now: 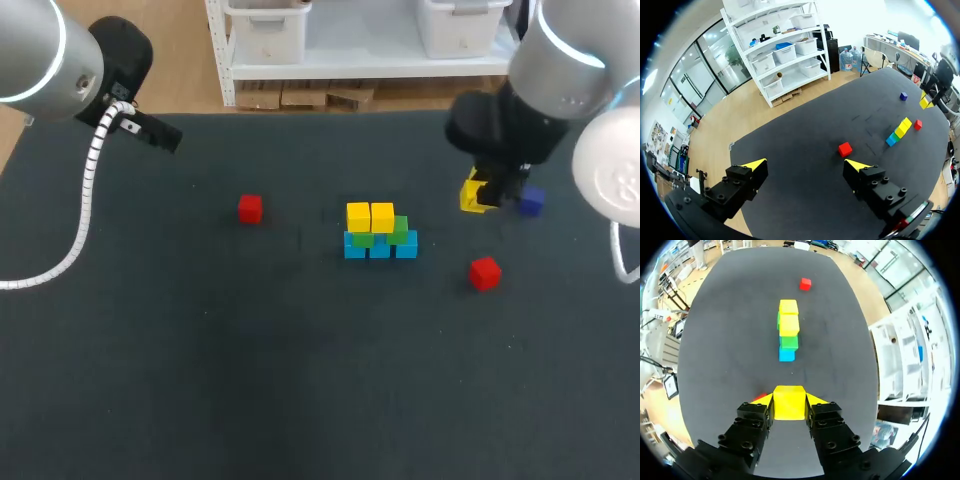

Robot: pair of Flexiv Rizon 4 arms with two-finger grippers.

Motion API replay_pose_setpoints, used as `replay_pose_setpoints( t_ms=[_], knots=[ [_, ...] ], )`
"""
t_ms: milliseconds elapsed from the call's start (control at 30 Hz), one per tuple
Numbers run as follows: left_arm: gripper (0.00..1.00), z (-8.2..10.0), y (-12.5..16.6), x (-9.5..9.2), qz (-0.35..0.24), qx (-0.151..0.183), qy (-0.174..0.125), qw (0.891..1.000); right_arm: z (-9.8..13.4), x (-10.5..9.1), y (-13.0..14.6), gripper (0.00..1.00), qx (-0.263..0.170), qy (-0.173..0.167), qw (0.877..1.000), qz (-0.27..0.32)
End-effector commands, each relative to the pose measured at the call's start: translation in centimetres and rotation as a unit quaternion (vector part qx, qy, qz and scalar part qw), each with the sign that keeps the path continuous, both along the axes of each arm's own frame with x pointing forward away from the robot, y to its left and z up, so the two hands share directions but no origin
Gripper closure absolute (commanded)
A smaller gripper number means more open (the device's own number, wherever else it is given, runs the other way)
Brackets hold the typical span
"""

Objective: Place the blue cubes, place green cubes on the blue cubes, place the yellow cubes on the green cubes, then place the red cubes on the yellow cubes, and place purple cube on the red cubes.

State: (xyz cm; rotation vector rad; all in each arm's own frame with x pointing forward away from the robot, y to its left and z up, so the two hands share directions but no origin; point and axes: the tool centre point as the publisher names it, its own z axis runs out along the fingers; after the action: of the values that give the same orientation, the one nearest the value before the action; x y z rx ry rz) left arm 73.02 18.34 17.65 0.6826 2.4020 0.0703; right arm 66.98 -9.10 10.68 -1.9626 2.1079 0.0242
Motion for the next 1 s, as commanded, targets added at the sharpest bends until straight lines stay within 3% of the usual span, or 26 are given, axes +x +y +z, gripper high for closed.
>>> replay_pose_setpoints(
  t_ms=[33,500,1000],
  knots=[
    [0.0,0.0,0.1,0.1,-0.002,-0.002,0.0,1.0,-0.2,0.6,1.3,1.0,-0.009,0.008,1.0,0.015],
    [0.0,0.0,0.1,0.1,-0.002,-0.002,0.0,1.0,-1.3,1.9,4.9,1.0,-0.027,0.023,0.998,0.045],
    [0.0,0.0,0.1,0.1,-0.002,-0.002,0.0,1.0,-3.6,2.4,6.7,1.0,-0.054,0.024,0.997,0.042]
  ],
)
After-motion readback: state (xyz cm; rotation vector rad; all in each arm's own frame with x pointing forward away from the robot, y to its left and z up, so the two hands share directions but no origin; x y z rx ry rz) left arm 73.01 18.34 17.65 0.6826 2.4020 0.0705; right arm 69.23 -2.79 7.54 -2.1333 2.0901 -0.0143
